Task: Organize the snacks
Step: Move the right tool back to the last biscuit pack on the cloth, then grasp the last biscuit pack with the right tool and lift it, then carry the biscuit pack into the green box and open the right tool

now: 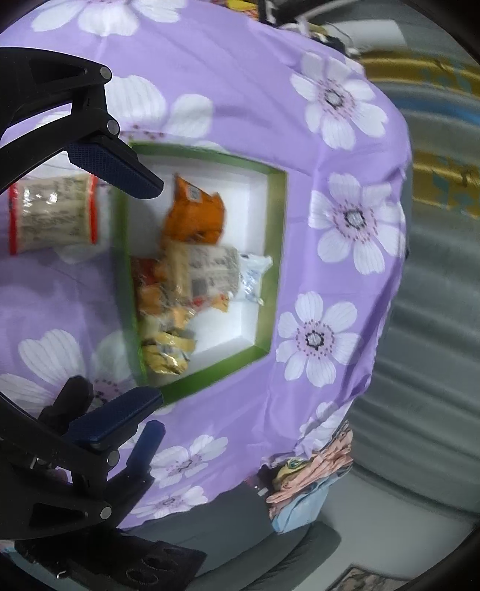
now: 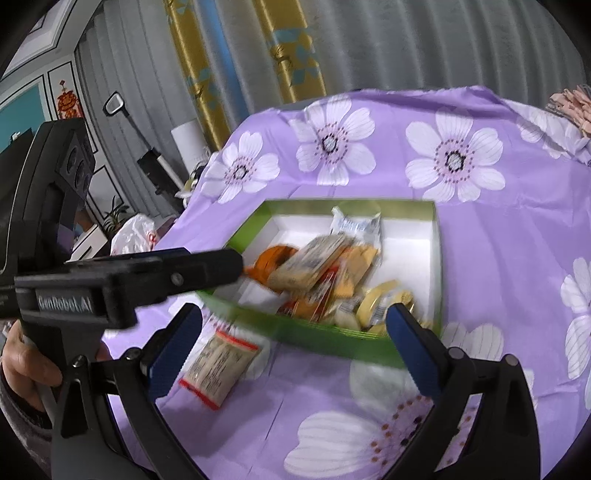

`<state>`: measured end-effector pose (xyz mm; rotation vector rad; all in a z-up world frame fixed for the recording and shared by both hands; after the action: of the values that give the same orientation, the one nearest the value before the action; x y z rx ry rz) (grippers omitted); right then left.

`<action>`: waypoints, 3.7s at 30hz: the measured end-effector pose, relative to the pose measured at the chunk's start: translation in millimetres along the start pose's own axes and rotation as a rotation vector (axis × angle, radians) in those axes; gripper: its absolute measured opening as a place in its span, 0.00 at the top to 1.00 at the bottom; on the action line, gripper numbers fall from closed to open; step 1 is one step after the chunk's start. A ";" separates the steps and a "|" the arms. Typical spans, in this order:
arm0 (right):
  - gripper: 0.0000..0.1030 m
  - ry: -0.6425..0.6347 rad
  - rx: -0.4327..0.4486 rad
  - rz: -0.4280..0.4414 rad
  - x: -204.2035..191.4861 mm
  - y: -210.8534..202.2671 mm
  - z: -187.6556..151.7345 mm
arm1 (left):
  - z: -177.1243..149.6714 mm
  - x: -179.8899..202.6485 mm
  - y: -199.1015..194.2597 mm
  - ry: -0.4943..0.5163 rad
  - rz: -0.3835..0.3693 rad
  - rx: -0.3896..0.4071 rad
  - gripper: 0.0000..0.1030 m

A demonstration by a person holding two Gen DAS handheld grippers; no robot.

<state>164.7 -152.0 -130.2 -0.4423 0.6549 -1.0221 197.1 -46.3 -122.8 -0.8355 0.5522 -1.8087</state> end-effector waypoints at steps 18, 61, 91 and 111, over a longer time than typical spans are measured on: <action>0.05 -0.017 -0.235 0.144 -52.7 55.6 -84.3 | -97.0 -71.8 12.1 -0.231 -0.024 -0.138 0.02; 0.46 0.011 -0.332 0.270 -74.6 97.0 -106.4 | -121.1 -98.2 30.7 -0.406 -0.202 -0.176 0.74; 0.74 -0.121 -0.264 0.164 -82.2 102.5 -97.5 | -119.8 -109.6 17.1 -0.311 -0.092 -0.126 0.75; 0.76 -0.062 -0.005 0.129 -56.3 22.8 -25.5 | -46.2 -31.4 -23.2 -0.116 -0.135 0.005 0.75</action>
<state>141.5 -92.6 -146.6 -0.4289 0.6225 -0.8816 155.4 -9.0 -145.8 -0.9878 0.4253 -1.8683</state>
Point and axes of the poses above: each gripper's, at about its wrist camera, not at the fingertips, and y roughly the way its jaws point, x to its right, z to its top, the point moved 8 cm from there along y, roughly the way its jaws point, and after that the axes turned 3 degrees about y, right-handed, at the moved point
